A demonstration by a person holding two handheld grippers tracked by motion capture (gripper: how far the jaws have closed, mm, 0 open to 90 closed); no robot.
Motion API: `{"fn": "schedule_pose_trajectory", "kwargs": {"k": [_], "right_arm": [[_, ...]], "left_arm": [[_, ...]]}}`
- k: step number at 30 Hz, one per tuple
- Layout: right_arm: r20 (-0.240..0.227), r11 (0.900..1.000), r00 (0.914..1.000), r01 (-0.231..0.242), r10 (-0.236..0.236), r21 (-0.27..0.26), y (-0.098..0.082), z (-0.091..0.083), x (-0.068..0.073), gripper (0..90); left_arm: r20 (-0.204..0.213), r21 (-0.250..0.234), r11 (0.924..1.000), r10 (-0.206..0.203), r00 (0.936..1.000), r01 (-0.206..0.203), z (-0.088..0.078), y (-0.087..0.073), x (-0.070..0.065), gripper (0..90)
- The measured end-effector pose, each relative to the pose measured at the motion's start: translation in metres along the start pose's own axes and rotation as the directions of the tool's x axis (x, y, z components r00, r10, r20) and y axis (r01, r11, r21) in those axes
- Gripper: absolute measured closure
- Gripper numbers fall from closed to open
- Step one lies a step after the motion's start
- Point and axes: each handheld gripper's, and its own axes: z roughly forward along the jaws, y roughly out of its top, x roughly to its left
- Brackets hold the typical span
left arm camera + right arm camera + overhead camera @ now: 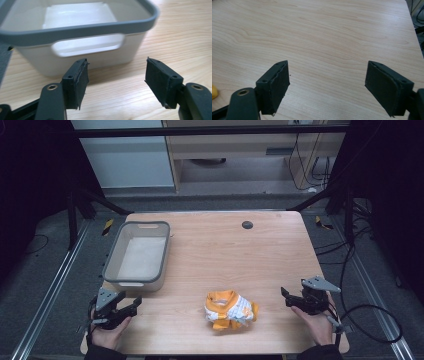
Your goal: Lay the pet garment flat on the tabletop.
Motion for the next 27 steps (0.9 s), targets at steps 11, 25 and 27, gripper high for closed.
{"fn": "schedule_pose_trajectory", "kwargs": {"k": [11,25,27], "right_arm": [[-0.119,1.0,0.9929,0.0,-0.001,-0.007,0.01,-0.01,0.007,26.7],[-0.221,0.997,0.9728,0.059,-0.068,-0.048,0.034,-0.023,0.03,30.4],[-0.226,0.997,0.9712,0.069,-0.077,-0.045,0.039,-0.024,0.032,30.4]], "left_arm": [[0.074,-0.023,0.9979,0.062,0.9953,-0.061,-0.005,0.007,-0.023,36.6],[0.145,-0.056,0.9914,0.125,0.9814,-0.118,-0.002,0.025,-0.042,35.2],[0.155,-0.054,0.9898,0.138,0.9782,-0.131,-0.001,0.029,-0.045,35.0]]}}
